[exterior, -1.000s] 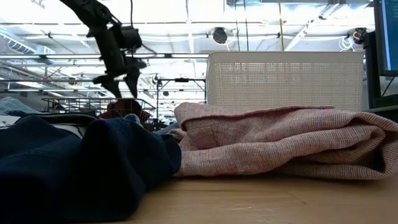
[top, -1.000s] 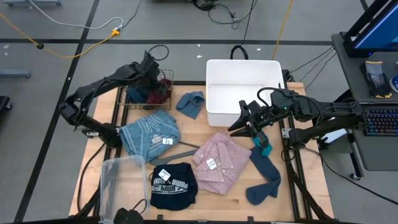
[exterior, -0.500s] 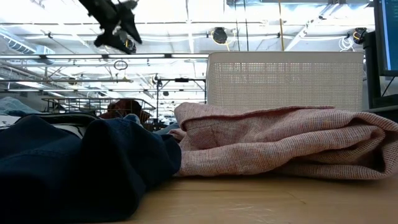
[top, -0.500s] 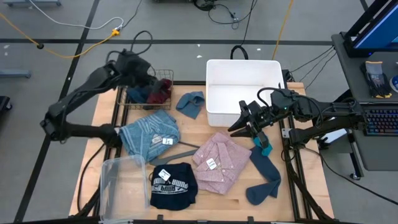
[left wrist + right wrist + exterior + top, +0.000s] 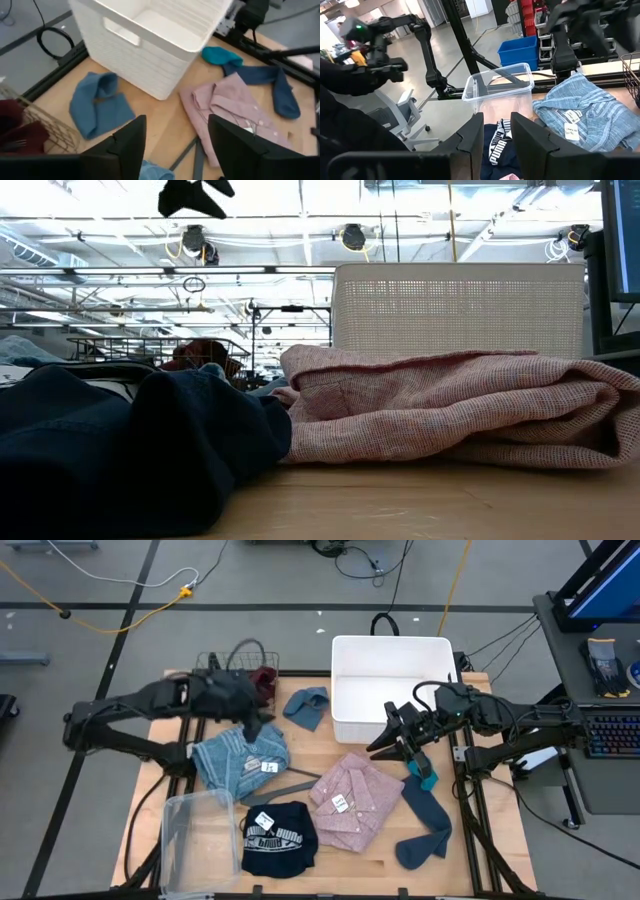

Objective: Pick & Place Cloths
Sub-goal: Put the dark blue boxers into the black basket

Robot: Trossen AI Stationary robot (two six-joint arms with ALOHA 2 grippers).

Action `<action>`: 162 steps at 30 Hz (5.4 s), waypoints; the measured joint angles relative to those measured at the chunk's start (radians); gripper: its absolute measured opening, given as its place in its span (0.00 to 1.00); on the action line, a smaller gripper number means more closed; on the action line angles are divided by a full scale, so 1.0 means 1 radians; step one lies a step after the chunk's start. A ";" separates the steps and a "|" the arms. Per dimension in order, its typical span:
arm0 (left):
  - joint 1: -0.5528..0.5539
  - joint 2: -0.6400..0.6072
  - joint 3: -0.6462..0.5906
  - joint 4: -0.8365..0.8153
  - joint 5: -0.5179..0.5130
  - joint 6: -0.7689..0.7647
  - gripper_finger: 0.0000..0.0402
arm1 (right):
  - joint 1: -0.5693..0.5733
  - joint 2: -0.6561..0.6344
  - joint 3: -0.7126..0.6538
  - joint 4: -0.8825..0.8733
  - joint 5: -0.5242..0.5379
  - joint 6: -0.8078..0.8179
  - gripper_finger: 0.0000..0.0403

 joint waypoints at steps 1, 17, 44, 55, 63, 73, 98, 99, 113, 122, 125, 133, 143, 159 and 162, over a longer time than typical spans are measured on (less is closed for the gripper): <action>-0.038 0.009 0.000 0.006 -0.027 -0.008 0.51 | 0.000 0.000 0.000 -0.002 0.000 -0.006 0.22; -0.463 0.272 0.000 0.087 -0.120 -0.127 0.02 | 0.050 -0.037 0.000 -0.068 -0.001 -0.123 0.22; -0.681 0.616 0.000 0.135 0.053 -0.186 0.35 | 0.147 -0.043 0.000 -0.053 0.005 -0.127 0.22; -0.719 0.709 0.000 0.147 0.018 -0.183 0.65 | 0.147 -0.043 0.000 -0.053 0.005 -0.124 0.22; -0.745 0.728 0.000 0.141 -0.053 -0.265 0.71 | 0.147 -0.043 0.000 -0.053 0.005 -0.124 0.22; -0.795 0.745 -0.001 0.152 -0.101 -0.280 0.71 | 0.147 -0.043 0.000 -0.053 0.005 -0.124 0.22; -0.802 0.851 0.000 0.174 -0.151 -0.275 0.71 | 0.147 -0.042 0.000 -0.053 0.005 -0.119 0.22; -0.801 0.851 0.000 0.171 -0.153 -0.275 0.71 | 0.147 -0.042 0.000 -0.053 0.005 -0.119 0.22; -0.794 0.851 0.000 0.171 -0.155 -0.268 0.41 | 0.147 -0.042 0.000 -0.060 0.005 -0.119 0.22; -0.791 0.851 0.000 0.171 -0.136 -0.271 0.03 | 0.147 -0.042 0.000 -0.060 0.005 -0.119 0.22; -0.786 0.849 0.000 0.171 -0.100 -0.271 0.04 | 0.147 -0.042 0.000 -0.060 0.005 -0.119 0.22; -0.756 0.743 -0.002 0.163 -0.091 -0.249 0.01 | 0.146 -0.042 0.000 -0.060 0.005 -0.119 0.22; -0.708 0.499 -0.002 0.200 -0.171 -0.243 0.01 | 0.147 -0.042 0.000 -0.060 0.005 -0.119 0.22; -0.703 0.106 -0.002 0.411 -0.365 -0.143 0.00 | 0.146 -0.041 0.000 -0.060 0.005 -0.123 0.22; -0.703 0.056 -0.002 0.484 -0.396 -0.140 0.00 | 0.146 -0.041 0.000 -0.060 0.005 -0.123 0.22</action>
